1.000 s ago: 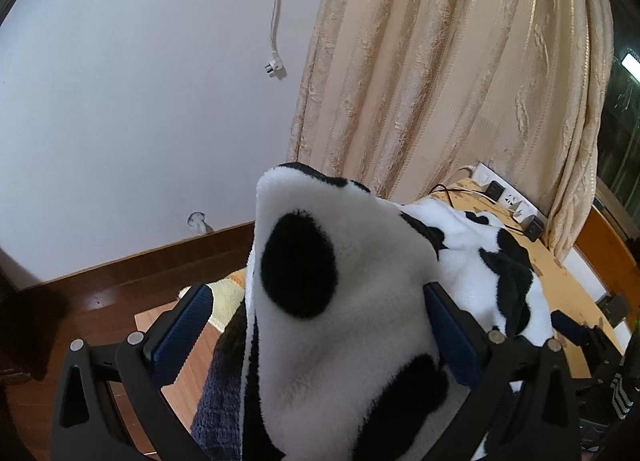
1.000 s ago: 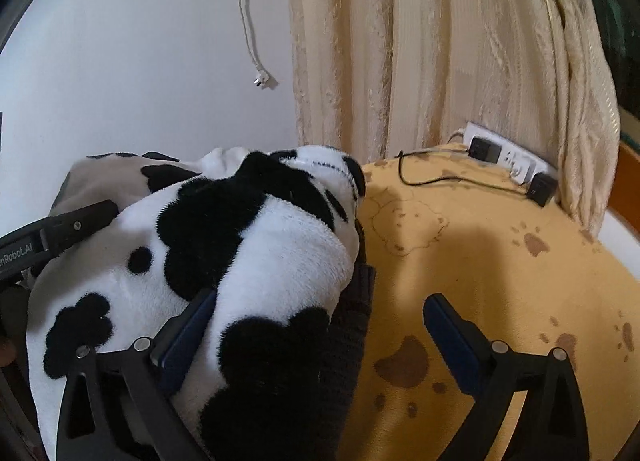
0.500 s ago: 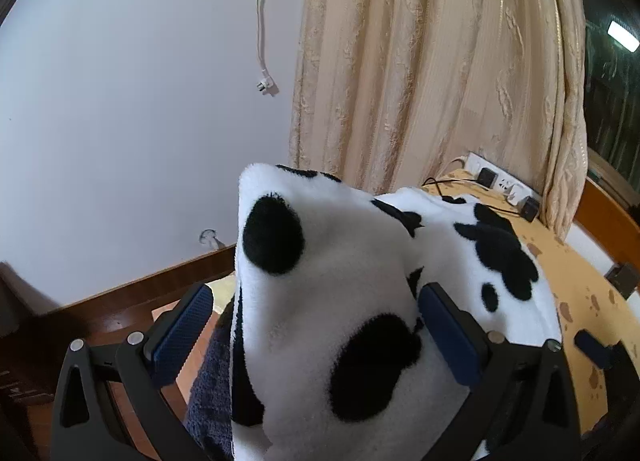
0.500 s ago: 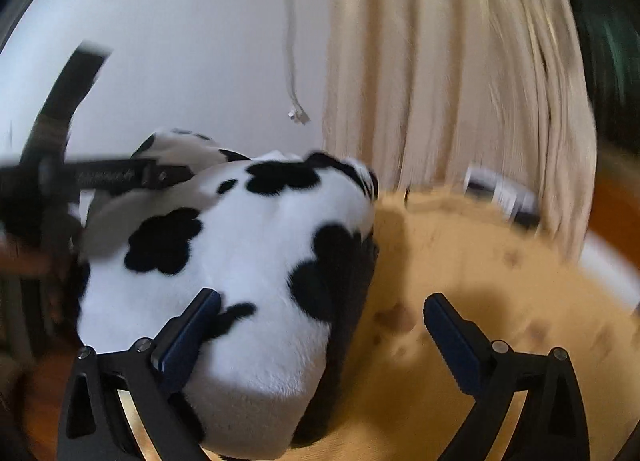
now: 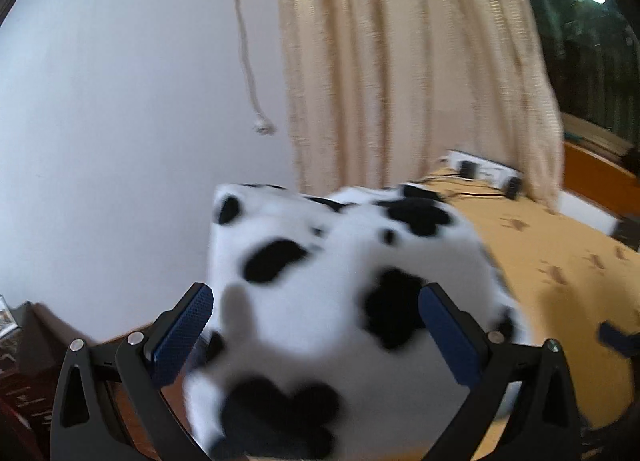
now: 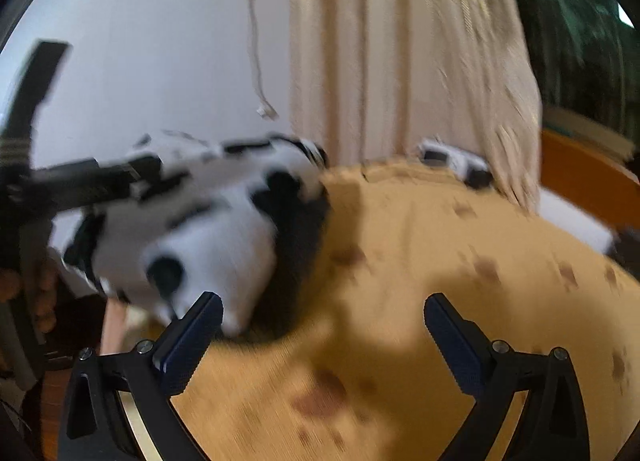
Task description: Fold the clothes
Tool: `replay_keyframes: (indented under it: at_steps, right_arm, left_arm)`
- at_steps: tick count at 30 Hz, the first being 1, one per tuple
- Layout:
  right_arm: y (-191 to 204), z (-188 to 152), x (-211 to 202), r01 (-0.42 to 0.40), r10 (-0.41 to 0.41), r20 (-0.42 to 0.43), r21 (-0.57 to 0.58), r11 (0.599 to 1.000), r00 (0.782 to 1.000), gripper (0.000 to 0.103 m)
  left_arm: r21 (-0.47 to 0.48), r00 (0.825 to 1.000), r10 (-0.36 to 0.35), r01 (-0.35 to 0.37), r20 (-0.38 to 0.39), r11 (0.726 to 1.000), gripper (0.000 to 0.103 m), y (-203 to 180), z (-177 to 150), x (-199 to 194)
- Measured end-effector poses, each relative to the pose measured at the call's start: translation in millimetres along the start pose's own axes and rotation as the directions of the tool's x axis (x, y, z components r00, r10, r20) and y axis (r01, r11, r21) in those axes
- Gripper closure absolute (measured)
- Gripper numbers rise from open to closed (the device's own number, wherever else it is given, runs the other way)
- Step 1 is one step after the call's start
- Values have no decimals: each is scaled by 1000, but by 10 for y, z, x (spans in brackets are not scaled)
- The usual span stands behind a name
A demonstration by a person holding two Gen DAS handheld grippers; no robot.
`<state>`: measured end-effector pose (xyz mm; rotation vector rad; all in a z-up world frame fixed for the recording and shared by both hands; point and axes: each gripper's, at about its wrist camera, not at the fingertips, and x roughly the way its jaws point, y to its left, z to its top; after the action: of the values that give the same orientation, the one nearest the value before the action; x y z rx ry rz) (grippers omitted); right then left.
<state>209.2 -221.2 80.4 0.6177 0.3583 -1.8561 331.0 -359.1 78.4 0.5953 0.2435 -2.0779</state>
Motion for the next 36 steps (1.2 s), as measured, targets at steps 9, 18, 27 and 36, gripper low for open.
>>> replay_keyframes:
  at_steps: [9,18,27,36]
  right_arm:
    - [-98,-58,-547,-39,29,90,106,994,996,1]
    - [402,-27,-744,-3,18,123,-122,993,992,1]
    - [463,-11,-822,-50,68,127,-138,989,990,1]
    - [436,10,-913,-55,75,147,-132,990,986,1]
  left_arm:
    - [-71,999,-27,25,-26,997,0,-151,-275,-427]
    - [-161,998,57,-52,23,986,0,284,-417,-940]
    - [-139,982,178,-168,62,976,0,402,-418,-1098]
    - [-129,981,189,-184,32,975,0,392,-501,-1061]
